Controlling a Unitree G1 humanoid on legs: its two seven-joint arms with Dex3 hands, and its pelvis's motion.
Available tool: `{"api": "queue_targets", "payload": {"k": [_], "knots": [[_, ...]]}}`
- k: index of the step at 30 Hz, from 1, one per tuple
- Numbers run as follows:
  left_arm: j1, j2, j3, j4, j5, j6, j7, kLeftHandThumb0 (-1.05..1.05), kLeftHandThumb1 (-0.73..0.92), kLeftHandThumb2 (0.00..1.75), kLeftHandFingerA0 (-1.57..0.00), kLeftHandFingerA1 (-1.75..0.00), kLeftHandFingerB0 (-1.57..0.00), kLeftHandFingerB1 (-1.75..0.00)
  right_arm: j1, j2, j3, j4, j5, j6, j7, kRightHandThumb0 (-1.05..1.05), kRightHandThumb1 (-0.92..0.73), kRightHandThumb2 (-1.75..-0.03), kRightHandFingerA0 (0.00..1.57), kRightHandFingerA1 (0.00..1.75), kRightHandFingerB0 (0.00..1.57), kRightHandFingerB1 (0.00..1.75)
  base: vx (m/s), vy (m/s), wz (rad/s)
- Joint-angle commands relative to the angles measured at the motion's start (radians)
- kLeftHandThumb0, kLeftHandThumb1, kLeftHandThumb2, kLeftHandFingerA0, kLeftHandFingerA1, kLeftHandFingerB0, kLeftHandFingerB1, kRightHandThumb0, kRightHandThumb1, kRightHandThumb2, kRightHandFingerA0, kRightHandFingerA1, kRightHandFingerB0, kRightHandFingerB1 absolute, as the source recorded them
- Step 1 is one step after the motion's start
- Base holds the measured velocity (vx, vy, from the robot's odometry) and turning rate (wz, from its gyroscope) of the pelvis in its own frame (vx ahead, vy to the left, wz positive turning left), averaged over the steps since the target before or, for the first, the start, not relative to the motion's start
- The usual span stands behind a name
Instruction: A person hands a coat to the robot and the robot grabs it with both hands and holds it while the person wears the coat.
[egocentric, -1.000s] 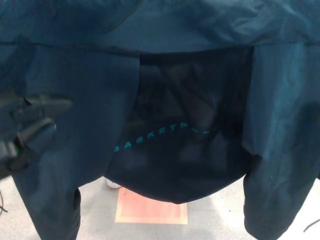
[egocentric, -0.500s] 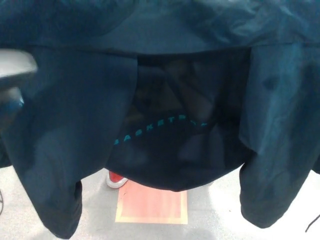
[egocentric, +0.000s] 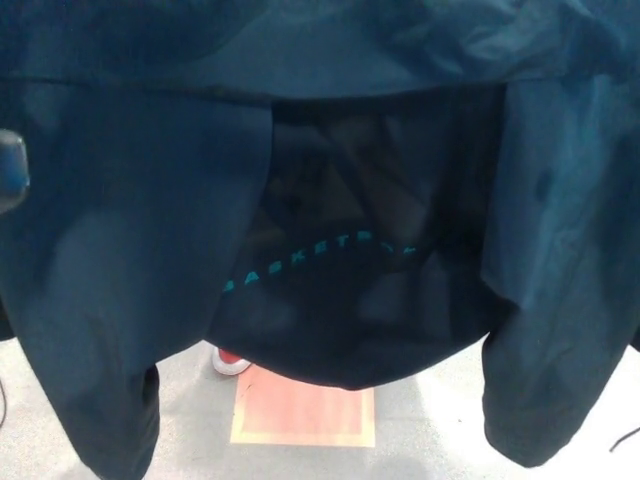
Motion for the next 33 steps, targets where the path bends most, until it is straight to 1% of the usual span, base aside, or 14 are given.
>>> {"api": "queue_targets", "payload": {"k": [1,6,7,8,12,15,16,19,20,22,23,25,32,33], "knots": [[-0.255,0.221,-0.146,0.085,0.289,0.502,-0.353,-0.87,0.68,1.10,-0.04,-0.35,-0.04,-0.29,-0.235,-0.213,0.118,0.015,-0.223,0.436,0.283,-0.93,-0.76,-1.10,0.05,0.38,0.12,0.16,0.00,0.000,0.00],[-0.374,0.254,-0.254,0.151,0.347,0.560,-0.462,-0.91,0.67,1.10,-0.03,-0.40,-0.02,-0.24,-0.320,-0.264,0.214,0.064,-0.229,0.465,0.371,-0.85,-0.66,-1.06,0.02,0.39,0.05,0.17,0.00,0.000,0.00],[-0.399,0.260,-0.286,0.178,0.348,0.568,-0.499,-0.97,0.88,0.66,-0.15,-0.33,-0.03,-0.24,-0.354,-0.298,0.247,0.088,-0.206,0.478,0.423,-0.85,-0.65,-1.03,0.02,0.39,0.05,0.15,0.00,0.000,0.00],[-0.412,0.266,-0.305,0.193,0.345,0.577,-0.519,-0.98,0.67,0.91,-0.10,-0.41,0.00,-0.20,-0.377,-0.314,0.268,0.100,-0.192,0.490,0.451,-0.84,-0.81,-0.64,0.11,0.32,0.00,0.18,0.00,0.000,0.00],[-0.471,0.271,-0.370,0.264,0.349,0.585,-0.576,-0.92,0.65,1.08,-0.03,-0.38,-0.02,-0.21,-0.489,-0.336,0.359,0.180,-0.209,0.492,0.525,-0.92,-0.68,-1.10,0.01,0.32,0.00,0.09,0.00,0.000,0.00],[-0.519,0.261,-0.422,0.309,0.382,0.593,-0.608,-1.00,0.85,0.66,-0.11,-0.30,-0.01,-0.25,-0.599,-0.323,0.437,0.263,-0.235,0.486,0.574,-0.87,-0.65,-1.08,0.02,0.38,0.02,0.14,0.00,0.000,0.00],[-0.542,0.250,-0.445,0.325,0.399,0.605,-0.626,-0.94,0.63,1.07,-0.04,-0.37,-0.03,-0.18,-0.644,-0.310,0.470,0.303,-0.251,0.480,0.594,-0.90,-0.67,-1.07,0.05,0.36,0.05,0.11,0.00,0.000,0.00],[-0.589,0.226,-0.498,0.361,0.429,0.628,-0.659,-0.91,0.61,1.06,-0.03,-0.31,-0.03,-0.20,-0.751,-0.287,0.558,0.395,-0.301,0.489,0.663,-0.87,-0.66,-1.08,0.00,0.33,0.00,0.14,0.00,0.000,0.00],[-0.596,0.225,-0.510,0.367,0.434,0.633,-0.673,-0.95,0.65,1.08,-0.07,-0.28,-0.07,-0.17,-0.772,-0.281,0.579,0.413,-0.318,0.491,0.680,-0.91,-0.86,-0.66,0.09,0.30,0.00,0.21,0.00,0.000,0.00],[-0.614,0.215,-0.540,0.391,0.442,0.648,-0.701,-1.03,0.73,0.71,-0.04,-0.26,-0.04,-0.23,-0.807,-0.263,0.621,0.466,-0.342,0.474,0.695,-0.96,-0.71,-1.09,0.07,0.30,0.09,0.09,0.00,0.000,0.00],[-0.621,0.204,-0.559,0.410,0.452,0.652,-0.706,-0.94,0.62,1.06,-0.05,-0.25,-0.08,-0.18,-0.824,-0.252,0.645,0.502,-0.357,0.460,0.702,-0.97,-0.71,-1.10,0.07,0.29,0.08,0.08,0.00,0.000,0.00],[-0.626,0.201,-0.575,0.425,0.465,0.649,-0.711,-1.04,0.75,0.71,-0.04,-0.26,-0.04,-0.24,-0.842,-0.239,0.669,0.526,-0.363,0.472,0.715,-0.92,-0.67,-1.08,0.06,0.29,0.06,0.11,0.00,0.000,0.00],[-0.618,0.199,-0.631,0.441,0.485,0.666,-0.759,-0.95,0.62,1.09,-0.07,-0.21,-0.06,-0.17,-0.924,-0.193,0.757,0.656,-0.287,0.540,0.837,-1.03,-0.69,-1.06,0.05,0.20,0.06,0.00,0.00,0.000,0.00],[-0.612,0.203,-0.632,0.437,0.480,0.665,-0.762,-1.04,0.83,0.65,-0.04,-0.28,-0.01,-0.26,-0.932,-0.189,0.763,0.670,-0.270,0.552,0.856,-1.00,-0.65,-1.03,0.04,0.19,0.03,0.00,0.00,0.000,0.00]]}}
